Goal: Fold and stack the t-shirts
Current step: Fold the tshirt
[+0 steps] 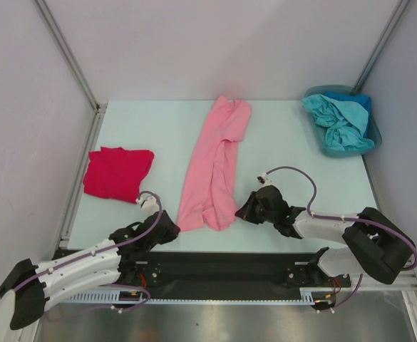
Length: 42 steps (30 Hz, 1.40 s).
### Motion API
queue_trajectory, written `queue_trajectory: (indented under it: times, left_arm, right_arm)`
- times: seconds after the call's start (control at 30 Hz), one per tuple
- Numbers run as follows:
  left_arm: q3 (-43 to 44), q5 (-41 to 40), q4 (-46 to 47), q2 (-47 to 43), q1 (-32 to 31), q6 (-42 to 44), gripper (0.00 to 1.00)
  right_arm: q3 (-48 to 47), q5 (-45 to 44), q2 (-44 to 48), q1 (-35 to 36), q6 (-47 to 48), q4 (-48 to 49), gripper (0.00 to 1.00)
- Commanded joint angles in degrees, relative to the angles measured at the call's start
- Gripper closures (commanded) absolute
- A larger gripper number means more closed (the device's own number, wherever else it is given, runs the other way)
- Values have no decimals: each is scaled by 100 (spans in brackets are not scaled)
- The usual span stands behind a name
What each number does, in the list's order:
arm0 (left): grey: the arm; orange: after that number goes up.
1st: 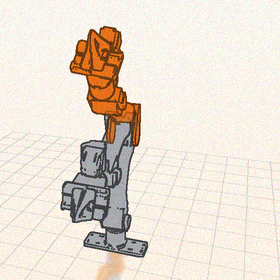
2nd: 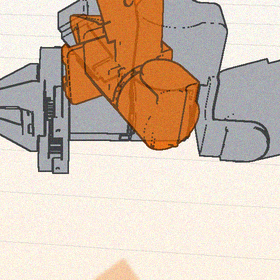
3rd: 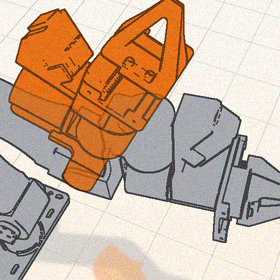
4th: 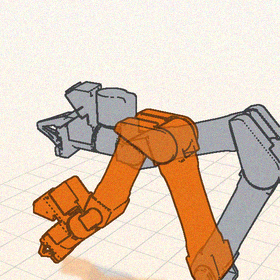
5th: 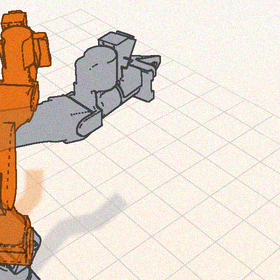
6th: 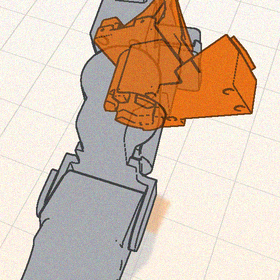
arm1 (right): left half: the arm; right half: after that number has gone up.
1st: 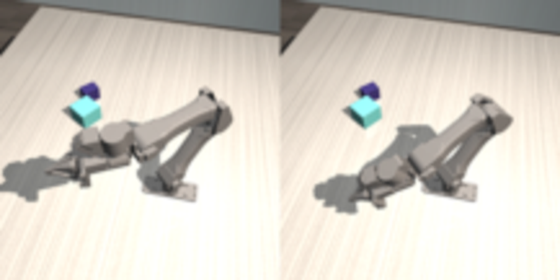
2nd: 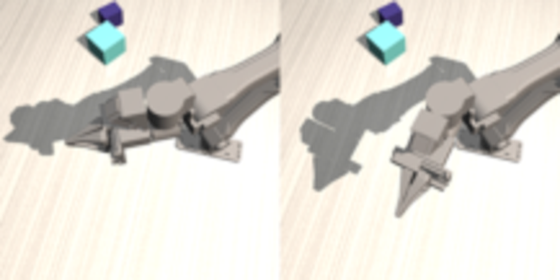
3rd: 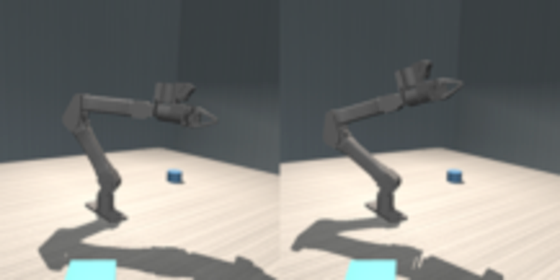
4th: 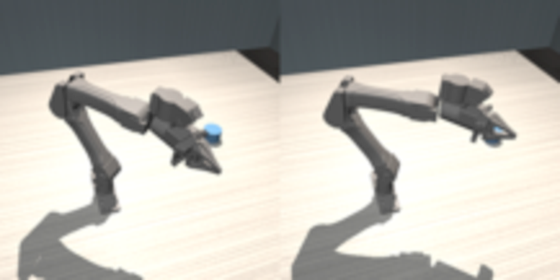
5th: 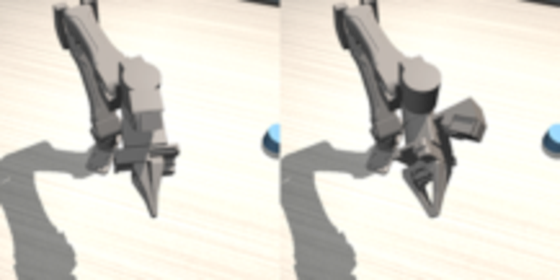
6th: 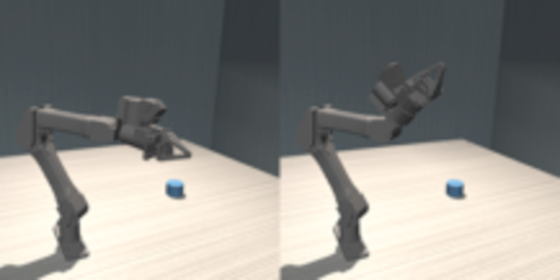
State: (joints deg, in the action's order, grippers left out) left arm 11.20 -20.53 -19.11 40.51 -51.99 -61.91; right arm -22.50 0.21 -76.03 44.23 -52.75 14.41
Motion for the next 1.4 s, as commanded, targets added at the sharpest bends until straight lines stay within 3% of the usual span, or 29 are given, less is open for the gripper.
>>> queue_trajectory:
  times: [0.0, 0.53, 1.0, 1.37]
  left_arm:
    - [75, 32, 162, 53, -40, 21, 77]
    - [31, 14, 153, -96, -57, 30, 77]
    - [-4, -30, 127, -140, -57, -5, 77]
    - [-21, -38, 154, -122, -57, -5, 78]
  right_arm:
    - [-342, 102, 141, -11, 142, 44, 100]
    - [-1652, 559, -640, 384, 134, 263, 100]
    - [-2153, 980, -1853, 824, -174, 887, 100]
    - [-2619, 1113, -2267, 1149, -183, 958, 100]
